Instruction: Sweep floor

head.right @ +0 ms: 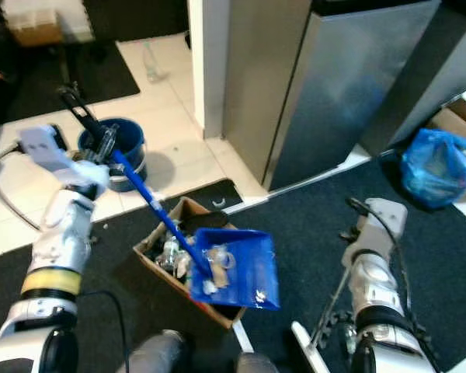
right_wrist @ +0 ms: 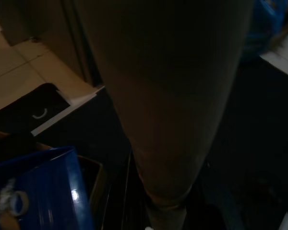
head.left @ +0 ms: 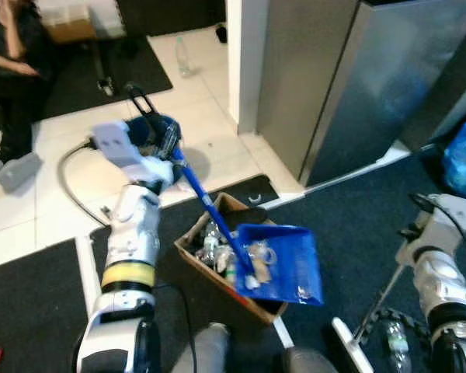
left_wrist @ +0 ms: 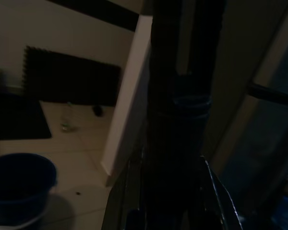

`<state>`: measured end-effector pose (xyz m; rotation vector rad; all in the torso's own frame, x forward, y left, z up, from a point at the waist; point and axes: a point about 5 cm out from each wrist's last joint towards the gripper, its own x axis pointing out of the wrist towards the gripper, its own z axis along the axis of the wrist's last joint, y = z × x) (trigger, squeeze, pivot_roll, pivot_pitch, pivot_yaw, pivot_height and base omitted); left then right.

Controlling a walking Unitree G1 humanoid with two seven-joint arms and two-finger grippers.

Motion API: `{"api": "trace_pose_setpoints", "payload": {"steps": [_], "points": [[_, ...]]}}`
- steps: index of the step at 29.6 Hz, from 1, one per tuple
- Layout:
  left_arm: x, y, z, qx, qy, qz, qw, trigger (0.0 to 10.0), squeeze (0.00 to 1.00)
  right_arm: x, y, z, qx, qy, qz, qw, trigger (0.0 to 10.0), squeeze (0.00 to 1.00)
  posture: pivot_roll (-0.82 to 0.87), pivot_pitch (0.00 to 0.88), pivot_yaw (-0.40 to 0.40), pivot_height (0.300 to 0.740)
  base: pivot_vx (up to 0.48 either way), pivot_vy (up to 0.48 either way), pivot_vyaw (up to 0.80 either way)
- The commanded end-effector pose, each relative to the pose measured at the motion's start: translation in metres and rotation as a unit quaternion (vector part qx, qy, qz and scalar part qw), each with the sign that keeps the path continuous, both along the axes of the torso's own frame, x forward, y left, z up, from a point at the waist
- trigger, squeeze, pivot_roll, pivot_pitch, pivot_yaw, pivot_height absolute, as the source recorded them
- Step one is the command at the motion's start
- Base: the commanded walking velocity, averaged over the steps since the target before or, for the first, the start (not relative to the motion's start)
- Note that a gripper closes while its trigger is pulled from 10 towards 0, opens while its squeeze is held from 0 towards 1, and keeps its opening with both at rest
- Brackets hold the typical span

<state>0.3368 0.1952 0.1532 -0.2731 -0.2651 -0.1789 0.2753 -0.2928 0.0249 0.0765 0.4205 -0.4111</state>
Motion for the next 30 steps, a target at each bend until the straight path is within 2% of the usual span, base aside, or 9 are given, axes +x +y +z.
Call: {"api": "trace_pose_setpoints", "payload": {"steps": [1,9,19,23,30], "points": [[0.000,0.006,0.011,-0.007,-0.019,0.009,1.000,10.0,0.00,0.007,0.002,0.008,0.006,-0.030,0.001,1.000,10.0,0.00,0.11,0.000,-0.056,0.740,0.000,0.000,0.76],[-0.006,0.023,0.022,0.024,-0.028,0.050,0.998,10.0,0.00,0.005,0.003,0.004,0.011,-0.024,-0.002,1.000,10.0,0.00,0.13,0.000,-0.064,0.740,0.000,0.000,0.76],[-0.009,0.035,0.020,0.041,-0.012,0.082,0.996,10.0,0.00,0.007,0.004,0.004,0.016,-0.028,-0.006,0.999,10.0,0.00,0.14,0.000,-0.070,0.740,0.000,0.000,0.72],[-0.008,0.039,0.019,0.049,-0.009,0.094,0.994,10.0,0.00,0.006,0.004,0.003,0.015,-0.025,-0.014,0.999,10.0,0.00,0.13,0.000,-0.070,0.740,0.000,0.000,0.00],[0.000,0.040,0.026,0.093,-0.008,0.098,0.991,10.0,0.00,0.003,0.000,0.001,0.017,-0.022,-0.026,0.999,10.0,0.00,0.13,0.000,-0.072,0.740,0.000,0.000,0.00]]}}
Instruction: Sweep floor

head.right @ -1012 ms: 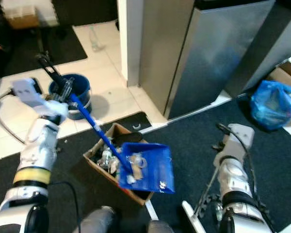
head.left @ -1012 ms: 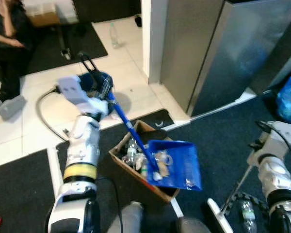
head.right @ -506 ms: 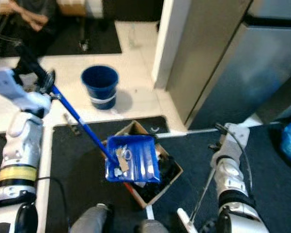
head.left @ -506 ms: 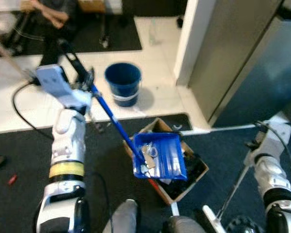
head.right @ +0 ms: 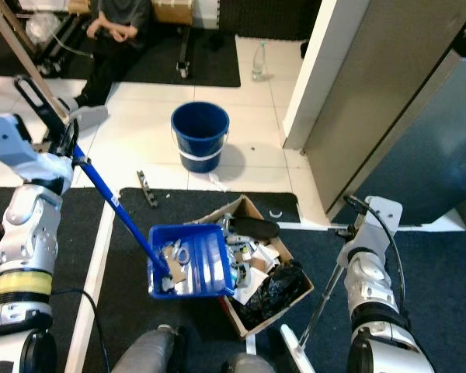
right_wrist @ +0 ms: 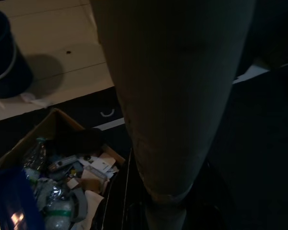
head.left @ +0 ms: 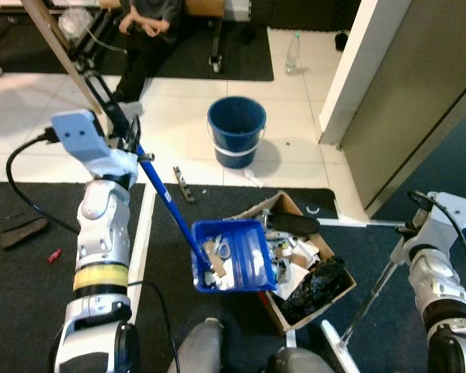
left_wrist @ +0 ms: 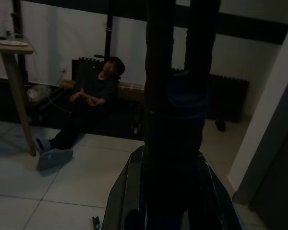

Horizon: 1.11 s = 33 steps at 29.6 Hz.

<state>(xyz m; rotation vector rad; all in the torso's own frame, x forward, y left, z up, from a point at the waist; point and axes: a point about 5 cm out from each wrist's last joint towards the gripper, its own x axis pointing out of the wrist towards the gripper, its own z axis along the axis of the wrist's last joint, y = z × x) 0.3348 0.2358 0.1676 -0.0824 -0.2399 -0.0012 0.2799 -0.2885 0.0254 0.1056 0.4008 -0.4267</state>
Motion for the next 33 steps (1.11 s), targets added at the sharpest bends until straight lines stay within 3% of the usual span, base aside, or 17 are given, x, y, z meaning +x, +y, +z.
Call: {"api": "trace_pose_setpoints", "payload": {"steps": [1,10,14,33], "points": [[0.005,-0.001,0.014,0.024,-0.027,-0.006,0.999,10.0,0.00,-0.002,-0.005,0.001,0.007,-0.011,-0.018,1.000,10.0,0.00,0.12,0.000,-0.072,0.740,0.000,0.000,0.00],[0.021,-0.015,0.033,0.078,-0.051,-0.031,0.995,10.0,0.00,-0.006,-0.015,0.003,0.032,-0.033,-0.063,0.997,10.0,0.00,0.11,0.000,-0.066,0.740,0.000,0.000,0.00],[0.028,-0.023,0.046,0.092,-0.069,-0.039,0.993,10.0,0.00,-0.006,-0.021,0.008,0.018,-0.045,-0.064,0.997,10.0,0.00,0.10,0.025,-0.058,0.740,0.000,0.000,-0.77],[0.035,-0.034,0.046,0.106,-0.077,-0.064,0.989,10.0,0.00,-0.014,-0.022,0.004,0.025,-0.050,-0.074,0.996,10.0,0.00,0.07,0.005,-0.039,0.740,0.000,0.000,-0.76]]}}
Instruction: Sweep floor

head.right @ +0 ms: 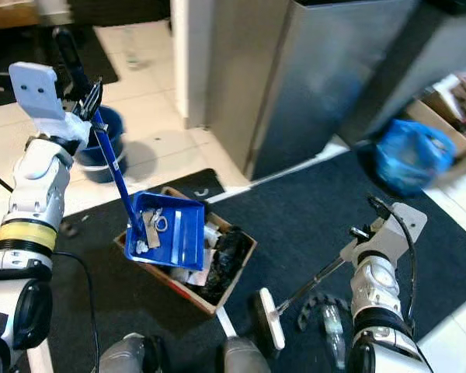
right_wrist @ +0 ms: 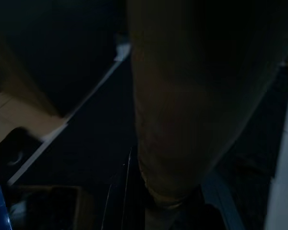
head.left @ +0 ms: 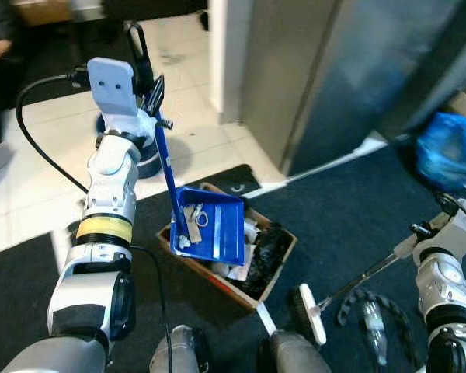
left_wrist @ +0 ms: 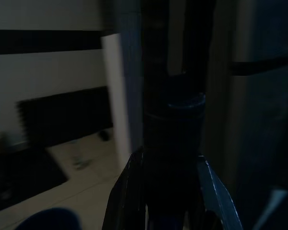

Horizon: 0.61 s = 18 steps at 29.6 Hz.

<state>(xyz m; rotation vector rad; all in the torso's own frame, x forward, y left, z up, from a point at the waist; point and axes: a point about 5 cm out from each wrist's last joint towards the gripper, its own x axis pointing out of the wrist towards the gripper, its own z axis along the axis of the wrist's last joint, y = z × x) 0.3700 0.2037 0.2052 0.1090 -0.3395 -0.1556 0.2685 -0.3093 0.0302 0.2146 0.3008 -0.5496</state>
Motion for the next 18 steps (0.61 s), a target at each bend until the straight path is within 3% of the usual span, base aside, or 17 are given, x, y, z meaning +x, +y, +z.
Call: {"api": "trace_pose_setpoints", "payload": {"steps": [1,11,18], "points": [[0.0001,-0.0025,0.0065,0.004,-0.021,-0.006,1.000,10.0,0.00,-0.0023,-0.0008,-0.0016,-0.002,0.002,0.000,1.000,10.0,0.00,0.07,0.005,-0.039,0.740,0.000,0.000,0.00],[0.0002,0.0015,0.0069,-0.002,-0.021,-0.005,1.000,10.0,0.00,-0.0029,0.0043,-0.0039,0.001,-0.002,0.008,1.000,10.0,0.00,0.09,0.012,-0.032,0.740,0.000,0.000,0.00],[-0.0001,-0.0021,0.0080,0.044,-0.021,-0.018,0.999,10.0,0.00,-0.0060,0.0072,-0.0081,0.007,0.000,0.005,1.000,10.0,0.00,0.09,0.029,-0.023,0.740,0.000,0.000,0.00]]}}
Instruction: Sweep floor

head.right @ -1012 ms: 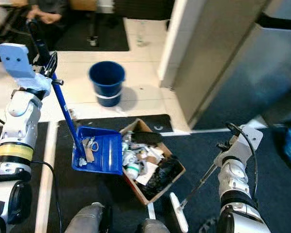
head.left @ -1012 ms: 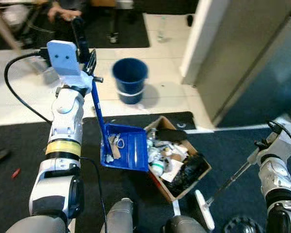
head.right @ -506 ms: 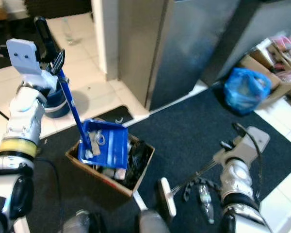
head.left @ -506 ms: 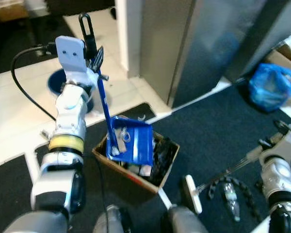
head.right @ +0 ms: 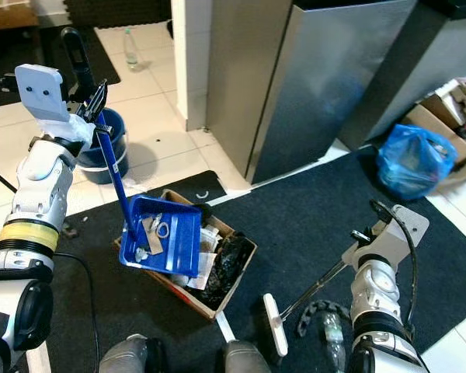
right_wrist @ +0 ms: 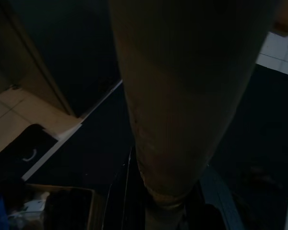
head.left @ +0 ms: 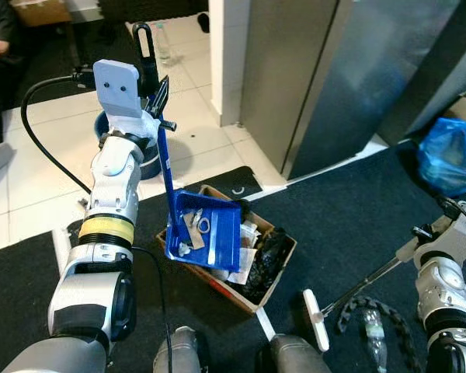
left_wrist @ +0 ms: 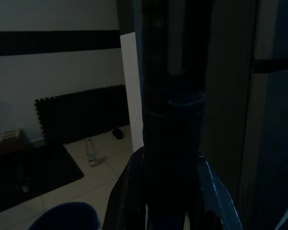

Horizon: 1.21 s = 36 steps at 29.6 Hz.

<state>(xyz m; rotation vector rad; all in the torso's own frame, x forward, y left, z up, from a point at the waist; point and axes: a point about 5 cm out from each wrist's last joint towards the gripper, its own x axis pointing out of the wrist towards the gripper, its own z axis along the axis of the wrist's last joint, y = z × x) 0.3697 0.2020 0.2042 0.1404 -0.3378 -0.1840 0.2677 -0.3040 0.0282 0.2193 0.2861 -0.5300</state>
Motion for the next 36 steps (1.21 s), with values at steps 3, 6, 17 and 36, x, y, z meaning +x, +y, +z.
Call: {"api": "trace_pose_setpoints", "payload": {"steps": [3,6,17,36], "points": [[0.000,-0.006,0.010,0.061,-0.027,-0.015,0.998,10.0,0.00,-0.005,0.001,-0.005,0.007,0.005,-0.007,1.000,10.0,0.00,0.09,0.029,-0.018,0.740,0.000,0.000,0.00],[0.000,-0.010,0.013,0.093,-0.039,-0.019,0.995,10.0,0.00,-0.005,-0.001,-0.003,0.009,0.000,-0.013,1.000,10.0,0.00,0.08,0.035,-0.012,0.740,0.000,0.000,0.00],[0.002,-0.038,0.033,0.175,-0.088,-0.067,0.978,10.0,0.00,-0.005,-0.012,0.006,0.003,-0.023,-0.038,0.999,10.0,0.00,0.05,0.086,0.035,0.740,0.000,0.000,0.00],[-0.006,-0.089,0.028,0.258,-0.147,-0.152,0.943,10.0,0.00,-0.025,-0.019,0.001,0.002,-0.035,-0.073,0.997,10.0,0.00,0.02,0.087,0.053,0.740,0.000,0.000,0.00]]}}
